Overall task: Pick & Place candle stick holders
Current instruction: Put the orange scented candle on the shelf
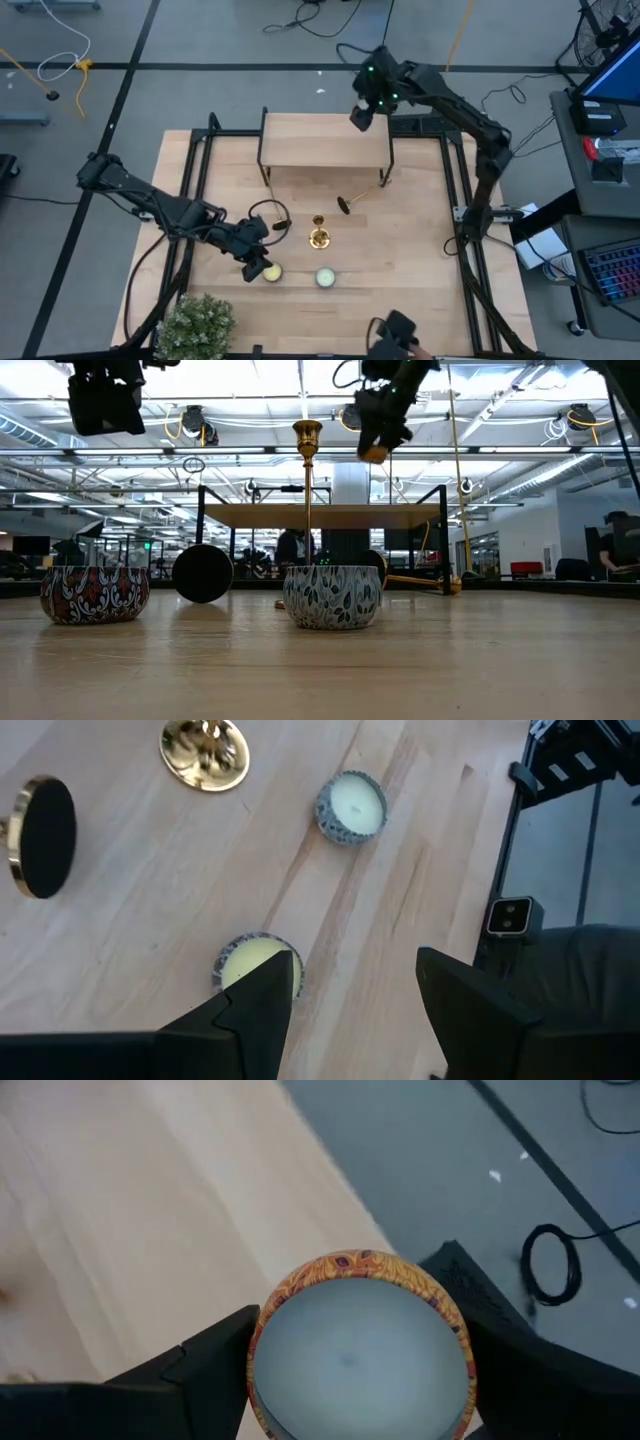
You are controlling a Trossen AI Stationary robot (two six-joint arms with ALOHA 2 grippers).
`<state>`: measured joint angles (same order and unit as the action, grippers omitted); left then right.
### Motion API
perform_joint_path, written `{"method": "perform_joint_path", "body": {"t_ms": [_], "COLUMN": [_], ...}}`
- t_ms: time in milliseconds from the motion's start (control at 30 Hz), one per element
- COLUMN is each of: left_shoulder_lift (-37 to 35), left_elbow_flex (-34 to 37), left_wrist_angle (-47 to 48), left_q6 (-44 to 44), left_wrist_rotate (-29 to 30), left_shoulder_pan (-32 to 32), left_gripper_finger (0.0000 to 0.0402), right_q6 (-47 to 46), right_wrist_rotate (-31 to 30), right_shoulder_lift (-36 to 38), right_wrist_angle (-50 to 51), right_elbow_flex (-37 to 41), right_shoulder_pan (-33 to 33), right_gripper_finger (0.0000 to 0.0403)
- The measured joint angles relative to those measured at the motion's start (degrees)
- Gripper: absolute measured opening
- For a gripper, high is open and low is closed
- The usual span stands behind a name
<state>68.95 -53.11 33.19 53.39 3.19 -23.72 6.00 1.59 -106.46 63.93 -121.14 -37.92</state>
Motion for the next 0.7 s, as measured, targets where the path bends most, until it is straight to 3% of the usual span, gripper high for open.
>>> {"method": "perform_joint_path", "body": {"t_ms": [200,700], "left_shoulder_lift": [0.0,0.0], "left_elbow_flex": [0.0,0.0], "left_wrist_angle": [0.0,0.0], "left_q6": [3.3,5.2], "left_wrist_rotate": [0.1,2.9], "left_shoulder_pan": [-2.2,-4.1], "left_gripper_finger": [0.0218,0.0218], "right_q6": [5.7,-1.2], "right_wrist_rotate": [-3.5,-4.5], "right_shoulder_lift": [-4.2,-5.5], "right_wrist_angle": [7.0,8.7], "right_elbow_flex": [0.0,-0.1], "right_shoulder_pan": [-0.7,-2.9], "right_gripper_finger": [0.0299,0.0299]}}
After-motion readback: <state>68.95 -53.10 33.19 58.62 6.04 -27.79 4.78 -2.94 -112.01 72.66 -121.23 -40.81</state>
